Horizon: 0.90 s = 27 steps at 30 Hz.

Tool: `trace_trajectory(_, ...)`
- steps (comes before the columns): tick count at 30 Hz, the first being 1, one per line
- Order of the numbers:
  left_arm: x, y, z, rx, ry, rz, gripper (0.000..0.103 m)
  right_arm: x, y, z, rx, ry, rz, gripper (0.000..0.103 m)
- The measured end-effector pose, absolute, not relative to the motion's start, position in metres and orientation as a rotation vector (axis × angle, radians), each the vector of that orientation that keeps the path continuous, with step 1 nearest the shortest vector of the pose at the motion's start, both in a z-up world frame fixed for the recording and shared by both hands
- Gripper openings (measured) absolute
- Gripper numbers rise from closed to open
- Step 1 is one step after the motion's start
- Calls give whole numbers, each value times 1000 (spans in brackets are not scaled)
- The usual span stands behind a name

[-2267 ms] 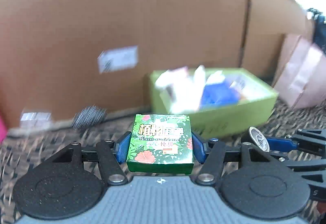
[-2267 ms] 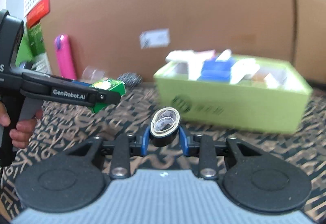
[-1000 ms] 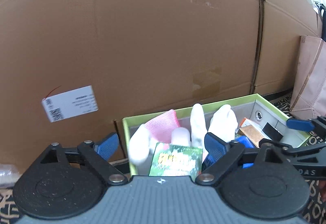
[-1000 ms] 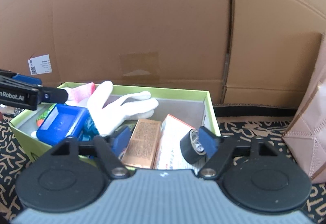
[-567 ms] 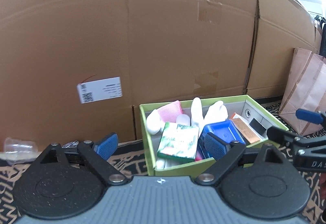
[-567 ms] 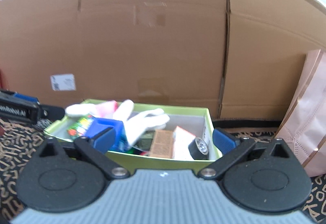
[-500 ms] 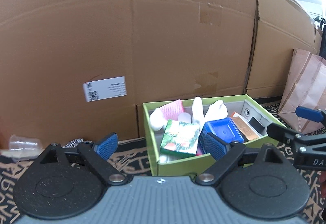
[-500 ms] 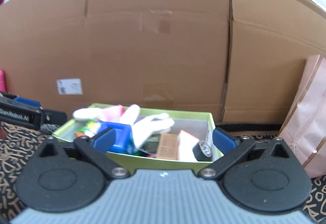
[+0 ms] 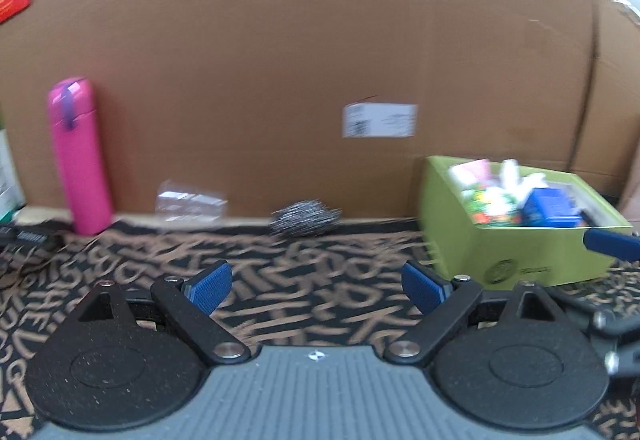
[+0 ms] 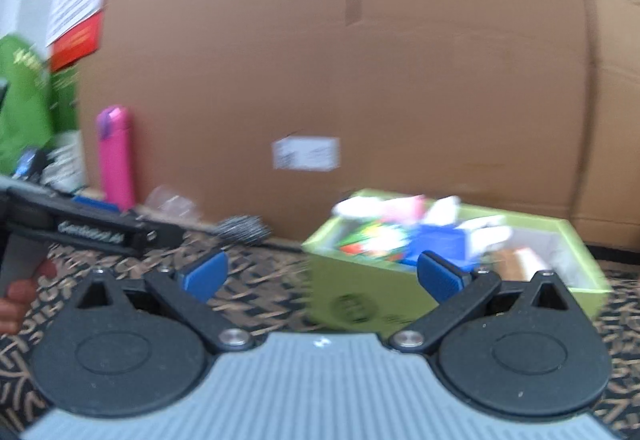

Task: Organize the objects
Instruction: 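Move both tools back toward the cup and steel wool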

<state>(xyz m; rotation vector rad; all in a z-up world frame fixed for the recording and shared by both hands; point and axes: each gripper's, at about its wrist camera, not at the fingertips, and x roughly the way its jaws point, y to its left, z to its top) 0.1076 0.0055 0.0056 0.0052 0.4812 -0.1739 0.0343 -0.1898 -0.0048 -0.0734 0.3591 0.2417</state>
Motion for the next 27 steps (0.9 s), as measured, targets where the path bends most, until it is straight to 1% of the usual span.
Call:
trace_trajectory(6, 133, 48, -7, -31, 495, -74, 95, 58, -133, -24, -143, 404, 354, 103)
trace_trajectory(10, 163, 65, -14, -22, 489, -26, 95, 82, -110, -34, -153, 433, 371, 103)
trace_trajectory(20, 248, 98, -27, -27, 467, 10, 95, 134, -87, -54, -137, 492, 377, 103)
trace_trajectory(27, 284, 108, -37, -9, 484, -31, 95, 170, -82, -61, -91, 518, 359, 103)
